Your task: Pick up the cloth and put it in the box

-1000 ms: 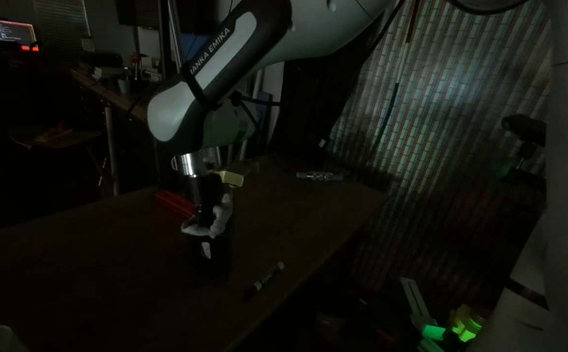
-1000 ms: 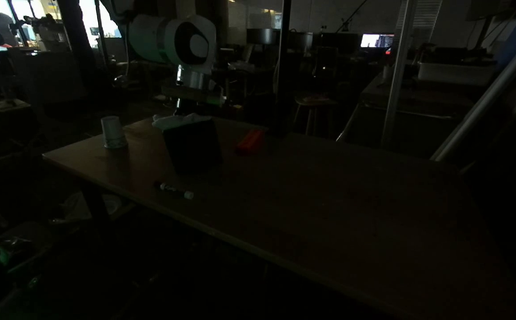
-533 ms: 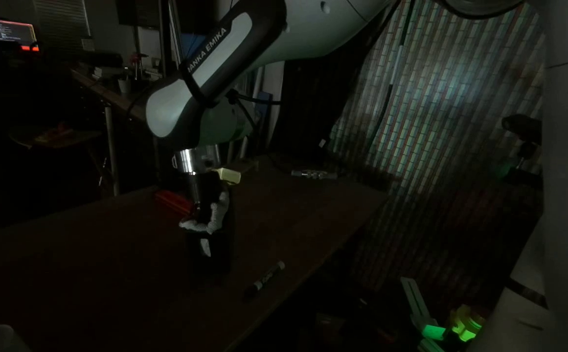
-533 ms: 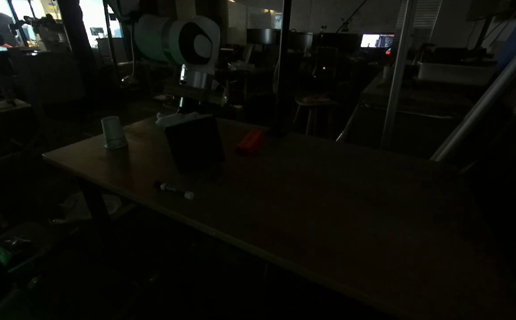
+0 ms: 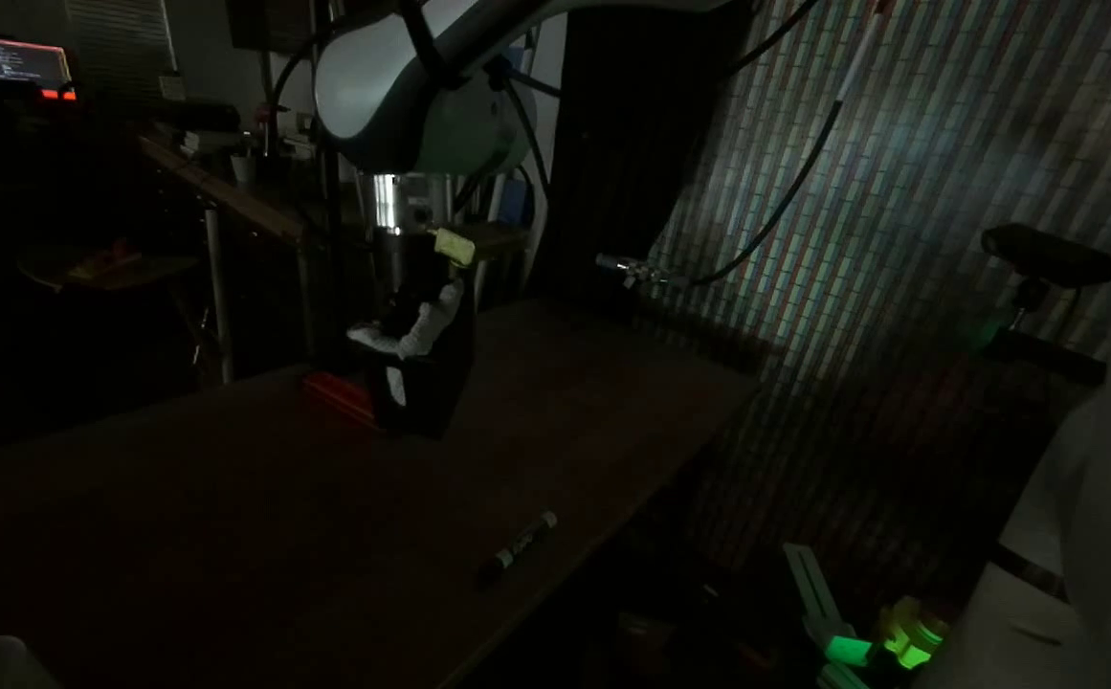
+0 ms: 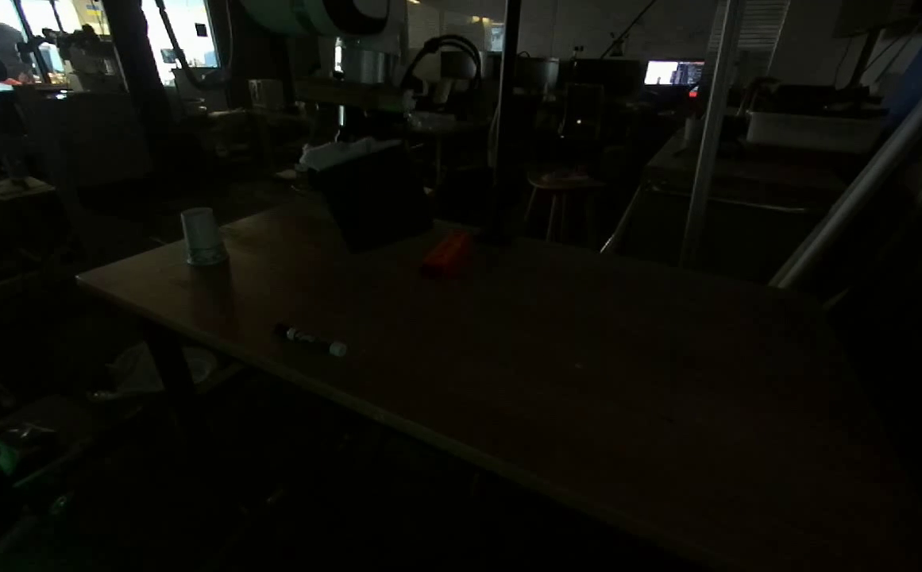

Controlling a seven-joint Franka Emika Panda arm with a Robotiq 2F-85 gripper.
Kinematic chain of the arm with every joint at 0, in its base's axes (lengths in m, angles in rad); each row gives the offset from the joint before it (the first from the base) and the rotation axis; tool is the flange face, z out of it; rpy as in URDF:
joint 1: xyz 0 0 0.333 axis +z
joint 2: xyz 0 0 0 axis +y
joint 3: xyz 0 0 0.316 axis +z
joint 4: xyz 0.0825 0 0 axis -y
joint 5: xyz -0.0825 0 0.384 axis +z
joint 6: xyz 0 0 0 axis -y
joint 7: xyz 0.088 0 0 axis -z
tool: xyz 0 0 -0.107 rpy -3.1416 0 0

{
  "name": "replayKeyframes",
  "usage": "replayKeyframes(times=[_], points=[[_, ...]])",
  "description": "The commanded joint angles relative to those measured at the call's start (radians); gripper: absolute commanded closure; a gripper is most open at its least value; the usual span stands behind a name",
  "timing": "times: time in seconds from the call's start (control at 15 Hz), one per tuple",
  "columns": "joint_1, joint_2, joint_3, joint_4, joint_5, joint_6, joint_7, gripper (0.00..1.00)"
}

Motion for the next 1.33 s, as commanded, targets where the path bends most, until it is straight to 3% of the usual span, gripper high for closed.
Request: replayKeyframes(times=[0.0, 0.53, 0.6, 0.73, 0.93, 1.2, 1.27], points=[[0.016, -0.068, -0.007, 0.004, -0.007, -0.026, 0.084, 0.99], [0.044, -0.067, -0.002, 0.014, -0.024, -0.060, 0.170, 0.97], [0.046, -0.067, -0.002, 0.014, -0.025, -0.061, 0.175, 0.66], [0.048, -0.069, -0.002, 0.013, -0.022, -0.065, 0.180, 0.60], [0.047, -0.061, -0.003, 0.016, -0.014, -0.069, 0.182, 0.40], [0.044, -0.066, -0.003, 0.012, 0.000, -0.064, 0.182, 0.40], [0.044, -0.064, -0.003, 0.013, 0.002, -0.063, 0.182, 0.90]])
